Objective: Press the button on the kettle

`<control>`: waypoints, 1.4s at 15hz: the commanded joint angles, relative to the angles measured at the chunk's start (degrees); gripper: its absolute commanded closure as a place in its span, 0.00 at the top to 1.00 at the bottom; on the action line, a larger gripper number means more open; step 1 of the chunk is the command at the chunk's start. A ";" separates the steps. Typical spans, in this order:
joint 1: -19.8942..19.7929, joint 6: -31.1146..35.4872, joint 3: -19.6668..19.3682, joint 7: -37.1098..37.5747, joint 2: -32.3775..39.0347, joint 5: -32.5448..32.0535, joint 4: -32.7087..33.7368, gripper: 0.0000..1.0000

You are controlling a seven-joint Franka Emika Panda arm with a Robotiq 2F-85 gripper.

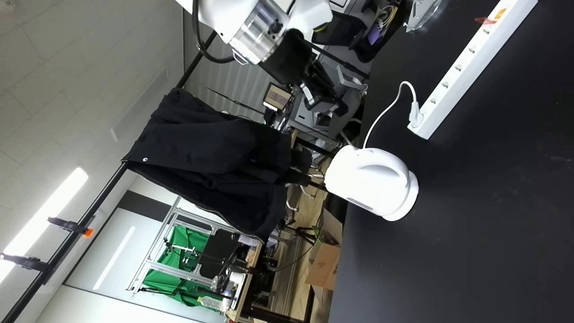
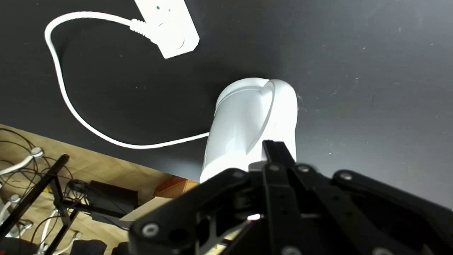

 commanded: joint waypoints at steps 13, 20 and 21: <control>12.95 17.05 -14.02 3.27 12.40 0.37 2.86 0.00; 16.03 20.85 -16.42 2.54 16.48 3.87 4.78 0.00; 16.09 21.30 -16.37 2.44 16.98 4.46 5.12 0.00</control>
